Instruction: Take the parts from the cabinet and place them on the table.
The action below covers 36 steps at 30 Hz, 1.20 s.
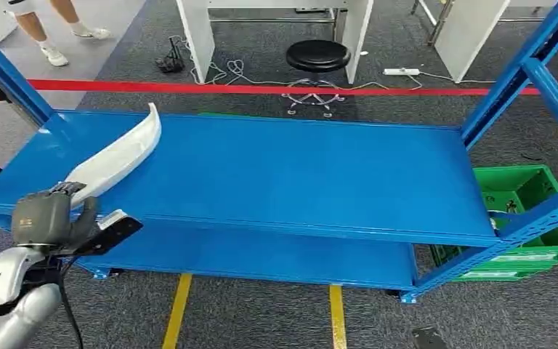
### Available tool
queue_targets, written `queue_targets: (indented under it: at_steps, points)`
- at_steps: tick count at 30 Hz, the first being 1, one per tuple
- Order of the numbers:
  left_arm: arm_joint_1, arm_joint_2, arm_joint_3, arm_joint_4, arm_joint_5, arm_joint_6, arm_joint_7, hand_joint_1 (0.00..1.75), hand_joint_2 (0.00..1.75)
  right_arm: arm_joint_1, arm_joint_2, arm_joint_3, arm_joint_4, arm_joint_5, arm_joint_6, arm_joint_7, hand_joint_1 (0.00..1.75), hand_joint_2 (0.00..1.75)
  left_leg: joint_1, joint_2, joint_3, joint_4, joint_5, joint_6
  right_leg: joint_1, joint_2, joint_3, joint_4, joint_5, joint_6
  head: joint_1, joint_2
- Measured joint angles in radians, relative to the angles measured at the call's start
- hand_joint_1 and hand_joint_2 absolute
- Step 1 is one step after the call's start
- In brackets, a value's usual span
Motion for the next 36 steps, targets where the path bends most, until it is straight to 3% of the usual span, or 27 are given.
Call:
queue_targets:
  at_steps: [1, 3, 4, 5, 6, 8, 9, 10, 11, 14, 15, 16, 18, 19, 20, 22, 24, 25, 26, 27, 29, 30, 31, 33, 34, 35, 36]
  points:
    - [0.028, -0.004, 0.004, -0.044, -0.007, 0.016, -0.003, 1.75, 1.75, -0.001, 0.004, -0.005, 0.0, -0.003, 0.008, -0.008, 0.0, 1.75, 0.003, 0.002, -0.001, -0.001, 0.001, 0.002, -0.001, -0.004, -0.02, 0.054, -0.04, 0.005, 0.004, 0.0]
    - [0.074, -0.009, 0.008, -0.109, -0.016, 0.033, -0.008, 1.75, 1.75, -0.001, 0.007, -0.016, 0.0, -0.008, 0.018, -0.016, 0.0, 1.75, 0.004, 0.004, -0.003, 0.0, 0.001, 0.002, -0.007, -0.009, -0.087, 0.22, -0.118, 0.012, 0.003, 0.0]
    - [0.092, -0.011, 0.009, -0.139, -0.017, 0.037, -0.011, 1.75, 1.75, 0.0, 0.008, -0.021, 0.0, -0.008, 0.019, -0.019, 0.0, 1.75, 0.005, 0.005, -0.004, 0.001, 0.001, 0.002, -0.009, -0.009, -0.113, 0.285, -0.137, 0.016, 0.004, 0.0]
    - [0.11, -0.016, 0.011, -0.16, -0.017, 0.043, -0.014, 1.75, 1.75, 0.0, 0.008, -0.027, 0.0, -0.008, 0.022, -0.023, 0.0, 1.75, 0.006, 0.005, -0.004, 0.002, 0.002, 0.001, -0.01, -0.009, -0.117, 0.298, -0.128, 0.018, 0.004, 0.0]
    - [0.128, -0.02, 0.014, -0.181, -0.017, 0.053, -0.019, 1.75, 1.75, -0.001, 0.009, -0.034, 0.0, -0.008, 0.024, -0.027, 0.0, 1.75, 0.008, 0.005, -0.004, 0.004, 0.001, 0.0, -0.012, -0.009, -0.097, 0.264, -0.097, 0.021, 0.004, 0.0]
    - [0.173, -0.03, 0.016, -0.239, -0.017, 0.087, -0.032, 1.75, 1.75, -0.003, 0.012, -0.05, 0.0, 0.005, 0.026, -0.032, 0.0, 1.75, 0.016, 0.004, -0.004, 0.011, -0.002, -0.01, -0.016, -0.01, -0.001, 0.086, -0.008, 0.027, 0.004, 0.0]
    - [0.194, -0.034, 0.015, -0.267, -0.018, 0.103, -0.032, 1.75, 1.75, -0.005, 0.014, -0.055, -0.001, 0.017, 0.027, -0.032, 0.0, 1.75, 0.015, 0.004, -0.005, 0.017, -0.005, -0.018, -0.02, -0.01, 0.038, 0.006, -0.003, 0.034, 0.004, 0.0]
    - [0.217, -0.038, 0.013, -0.297, -0.025, 0.114, -0.032, 1.75, 1.75, -0.008, 0.022, -0.059, -0.001, 0.033, 0.026, -0.033, 0.0, 1.75, 0.013, 0.002, -0.015, 0.022, -0.005, -0.026, -0.013, -0.004, 0.058, -0.005, -0.012, 0.027, 0.01, 0.0]
    - [0.234, -0.039, 0.008, -0.318, -0.029, 0.12, -0.03, 1.75, 1.75, -0.008, 0.023, -0.064, -0.004, 0.046, 0.021, -0.033, 0.0, 1.75, 0.01, 0.001, -0.015, 0.026, -0.002, -0.031, -0.016, -0.003, 0.051, -0.003, -0.008, 0.013, 0.008, 0.0]
    - [0.289, -0.04, -0.023, -0.372, -0.047, 0.144, -0.01, 1.75, 1.75, -0.006, 0.032, -0.076, -0.018, 0.07, 0.014, -0.033, 0.0, 1.75, 0.012, 0.0, -0.024, 0.031, 0.005, -0.043, -0.018, -0.002, 0.033, -0.003, -0.005, -0.008, 0.007, 0.0]
    - [0.303, -0.041, -0.031, -0.386, -0.052, 0.149, -0.007, 1.75, 1.75, -0.008, 0.034, -0.079, -0.024, 0.074, 0.011, -0.033, 0.0, 1.75, 0.014, 0.0, -0.033, 0.044, -0.017, -0.05, -0.018, -0.004, 0.028, -0.003, 0.001, -0.018, 0.008, 0.0]
    - [0.312, -0.04, -0.037, -0.399, -0.055, 0.153, -0.006, 1.75, 1.75, -0.008, 0.036, -0.084, -0.03, 0.076, 0.01, -0.033, 0.0, 1.75, 0.014, 0.001, -0.052, 0.086, -0.063, -0.057, -0.018, -0.005, 0.02, -0.003, 0.007, -0.027, 0.001, 0.0]
    - [0.321, -0.04, -0.045, -0.415, -0.055, 0.157, -0.002, 1.75, 1.75, -0.006, 0.038, -0.09, -0.04, 0.079, 0.01, -0.031, 0.0, 1.75, 0.017, 0.001, -0.111, 0.24, -0.161, -0.065, -0.018, -0.009, -0.002, -0.003, 0.021, -0.034, 0.0, 0.0]
    - [0.325, -0.04, -0.05, -0.418, -0.054, 0.159, 0.003, 1.75, 1.75, -0.006, 0.039, -0.092, -0.042, 0.082, 0.01, -0.028, 0.0, 1.75, 0.018, 0.001, -0.135, 0.312, -0.191, -0.066, -0.017, -0.01, -0.012, -0.002, 0.028, -0.035, 0.0, 0.0]
    - [0.329, -0.04, -0.053, -0.421, -0.051, 0.162, 0.009, 1.75, 1.75, -0.007, 0.041, -0.094, -0.043, 0.085, 0.01, -0.026, 0.0, 1.75, 0.018, 0.001, -0.139, 0.342, -0.194, -0.066, -0.017, -0.012, -0.021, -0.002, 0.036, -0.034, 0.0, 0.0]
    - [0.33, -0.04, -0.063, -0.428, -0.043, 0.171, 0.014, 1.75, 1.75, -0.008, 0.045, -0.1, -0.046, 0.098, 0.008, -0.025, 0.0, 1.75, 0.018, 0.001, -0.086, 0.275, -0.13, -0.062, -0.016, -0.013, -0.04, -0.002, 0.051, -0.031, 0.0, 0.0]
    - [0.34, -0.041, -0.076, -0.45, -0.045, 0.19, 0.029, 1.75, 1.75, -0.014, 0.047, -0.102, -0.047, 0.137, -0.018, -0.035, 0.0, 1.75, 0.019, 0.001, 0.028, 0.101, -0.069, -0.057, -0.017, -0.011, -0.054, -0.002, 0.066, -0.023, 0.0, 0.0]
    - [0.346, -0.042, -0.085, -0.465, -0.051, 0.198, 0.04, 1.75, 1.75, -0.016, 0.047, -0.102, -0.048, 0.164, -0.037, -0.044, 0.0, 1.75, 0.018, 0.001, 0.079, 0.023, -0.084, -0.056, -0.012, -0.009, -0.058, 0.0, 0.073, -0.017, 0.0, 0.0]
    - [0.349, -0.042, -0.094, -0.477, -0.058, 0.201, 0.05, 1.75, 1.75, -0.017, 0.047, -0.102, -0.048, 0.19, -0.054, -0.054, 0.0, 1.75, 0.015, -0.001, 0.087, 0.004, -0.085, -0.054, -0.012, -0.008, -0.06, -0.002, 0.082, -0.011, 0.0, 0.0]
    - [0.357, -0.043, -0.105, -0.485, -0.064, 0.203, 0.06, 1.75, 1.75, -0.018, 0.047, -0.102, -0.048, 0.202, -0.064, -0.061, 0.0, 1.75, 0.015, -0.001, 0.077, 0.003, -0.082, -0.051, -0.012, -0.009, -0.059, -0.005, 0.091, -0.005, 0.002, 0.0]
    - [0.37, -0.039, -0.125, -0.498, -0.074, 0.206, 0.081, 1.75, 1.75, -0.02, 0.05, -0.102, -0.044, 0.216, -0.078, -0.068, 0.0, 1.75, 0.011, 0.0, 0.066, 0.006, -0.07, -0.036, -0.014, -0.009, -0.06, -0.016, 0.109, 0.007, 0.002, 0.0]
    - [0.373, -0.039, -0.134, -0.501, -0.078, 0.21, 0.087, 1.75, 1.75, -0.021, 0.05, -0.102, -0.039, 0.219, -0.082, -0.072, 0.0, 1.75, 0.018, 0.003, 0.058, 0.001, -0.056, -0.027, -0.017, -0.009, -0.064, -0.01, 0.099, 0.012, -0.001, 0.0]
    - [0.376, -0.037, -0.143, -0.505, -0.079, 0.215, 0.094, 1.75, 1.75, -0.021, 0.05, -0.102, -0.034, 0.22, -0.086, -0.072, 0.0, 1.75, 0.017, 0.004, 0.047, 0.001, -0.047, -0.018, -0.016, -0.011, -0.083, 0.016, 0.049, 0.014, 0.005, 0.0]
    - [0.385, -0.032, -0.151, -0.509, -0.078, 0.228, 0.11, 1.75, 1.75, -0.023, 0.053, -0.099, -0.027, 0.222, -0.088, -0.076, 0.0, 1.75, 0.016, 0.005, 0.023, 0.002, -0.027, -0.011, -0.015, -0.011, -0.119, 0.158, -0.068, 0.02, 0.008, 0.0]
    - [0.389, -0.03, -0.154, -0.509, -0.077, 0.231, 0.117, 1.75, 1.75, -0.025, 0.053, -0.099, -0.023, 0.222, -0.088, -0.079, 0.0, 1.75, 0.014, 0.006, 0.009, 0.003, -0.015, -0.009, -0.015, -0.011, -0.137, 0.238, -0.108, 0.022, 0.008, 0.0]
    - [0.393, -0.027, -0.158, -0.509, -0.076, 0.232, 0.121, 1.75, 1.75, -0.025, 0.053, -0.099, -0.02, 0.222, -0.088, -0.08, 0.0, 1.75, 0.013, 0.007, -0.006, 0.004, -0.004, -0.009, -0.013, -0.011, -0.142, 0.29, -0.118, 0.022, 0.008, 0.0]
    - [0.397, -0.024, -0.16, -0.509, -0.076, 0.233, 0.123, 1.75, 1.75, -0.025, 0.053, -0.099, -0.018, 0.22, -0.087, -0.082, 0.0, 1.75, 0.012, 0.008, -0.021, 0.006, 0.006, -0.01, -0.012, -0.011, -0.124, 0.295, -0.097, 0.021, 0.008, 0.0]
